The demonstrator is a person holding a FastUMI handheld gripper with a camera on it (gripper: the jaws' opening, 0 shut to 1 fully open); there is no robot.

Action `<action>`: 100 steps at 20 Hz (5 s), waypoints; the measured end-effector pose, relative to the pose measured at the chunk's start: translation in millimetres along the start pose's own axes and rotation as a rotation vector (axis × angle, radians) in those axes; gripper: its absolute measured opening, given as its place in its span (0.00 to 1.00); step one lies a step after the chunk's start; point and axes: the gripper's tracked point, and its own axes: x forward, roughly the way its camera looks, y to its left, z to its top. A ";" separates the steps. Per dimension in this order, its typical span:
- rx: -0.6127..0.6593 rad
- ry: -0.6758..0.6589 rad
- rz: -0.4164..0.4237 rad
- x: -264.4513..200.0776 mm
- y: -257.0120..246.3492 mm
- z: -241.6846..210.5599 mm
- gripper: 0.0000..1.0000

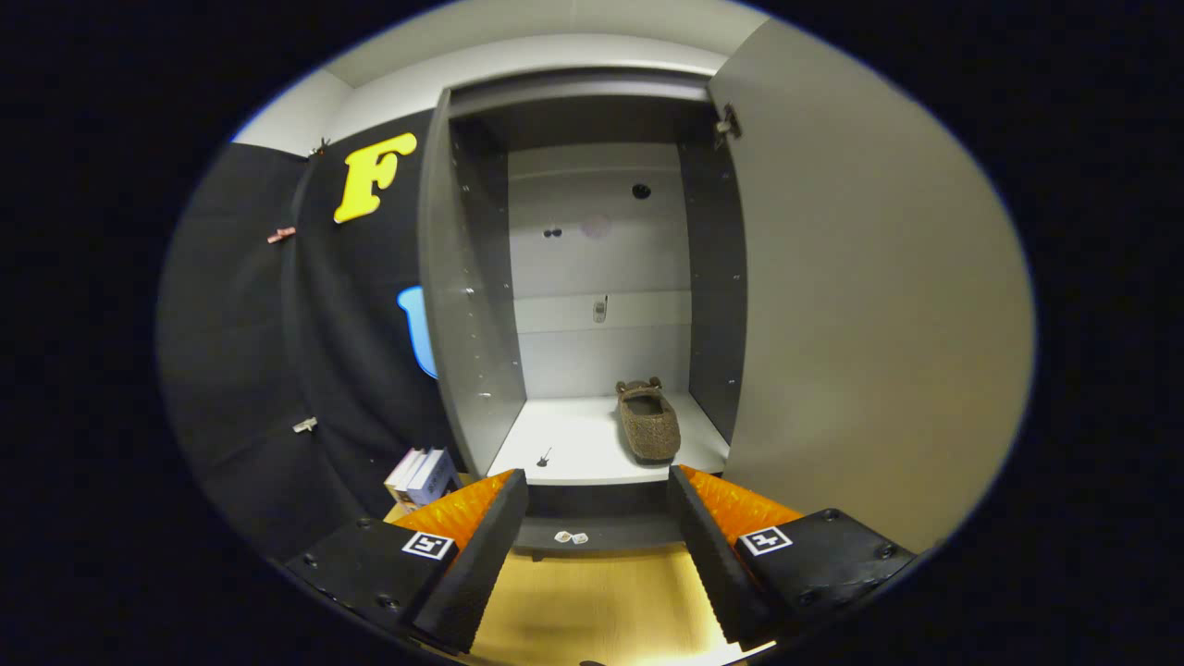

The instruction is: Open the shoe cabinet door, grab the shoes and put them into the shoe cabinet, then close the shoe cabinet door.

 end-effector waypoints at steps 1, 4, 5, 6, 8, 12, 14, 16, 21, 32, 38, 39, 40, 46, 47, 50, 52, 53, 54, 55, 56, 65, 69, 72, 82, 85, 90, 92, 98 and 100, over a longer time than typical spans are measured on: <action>0.007 -0.022 -0.005 -22.2 -5.3 4.9 0.96; 0.052 -0.051 -0.029 -80.9 -26.3 9.7 0.97; 0.062 -0.048 -0.035 -96.0 -34.7 3.3 0.96; 0.061 -0.054 -0.050 -112.2 -46.8 -1.2 0.96; 0.039 -0.080 -0.107 -149.4 -80.5 -7.7 0.96; 0.004 -0.095 -0.226 -184.1 -139.6 -7.1 0.96; 0.005 -0.099 -0.267 -193.0 -170.1 -5.4 0.96; 0.018 -0.102 -0.299 -195.3 -206.4 -2.3 0.96; 0.049 -0.085 -0.257 -182.3 -269.7 3.8 0.96; 0.020 -0.114 -0.014 -116.4 -287.4 32.8 0.97; 0.026 -0.092 0.008 -115.6 -263.6 27.8 0.95; 0.016 -0.095 0.008 -114.7 -253.1 27.4 0.95; 0.004 -0.097 0.008 -113.3 -242.5 27.1 0.95; -0.010 -0.091 0.060 -103.5 -164.7 19.4 0.95; -0.011 -0.091 0.072 -100.6 -150.9 18.2 0.95; 0.008 -0.089 0.118 -85.1 -109.6 14.0 0.95; 0.012 -0.065 0.150 -70.6 -83.7 4.3 0.95; 0.002 -0.042 0.168 -63.3 -69.3 -2.5 0.95; -0.005 -0.020 0.190 -57.2 -54.0 -9.6 0.95; -0.011 -0.012 0.204 -53.7 -40.2 -14.4 0.96; -0.016 -0.013 0.212 -51.2 -31.1 -16.6 0.98; -0.032 -0.050 0.216 -41.7 2.7 -11.9 1.00; -0.053 -0.058 0.205 -39.8 5.7 -11.0 1.00; -0.054 -0.068 0.201 -39.4 5.6 -7.5 0.99; -0.046 -0.076 0.132 -14.3 -3.8 -2.0 1.00; -0.059 -0.088 0.133 -9.7 -1.2 1.2 1.00; -0.057 -0.102 0.136 -6.1 -0.7 7.5 1.00; -0.056 -0.116 0.137 -4.9 0.0 11.9 1.00; -0.054 -0.141 0.128 -0.8 -1.7 19.1 0.99; -0.053 -0.143 0.120 3.1 -3.5 19.6 1.00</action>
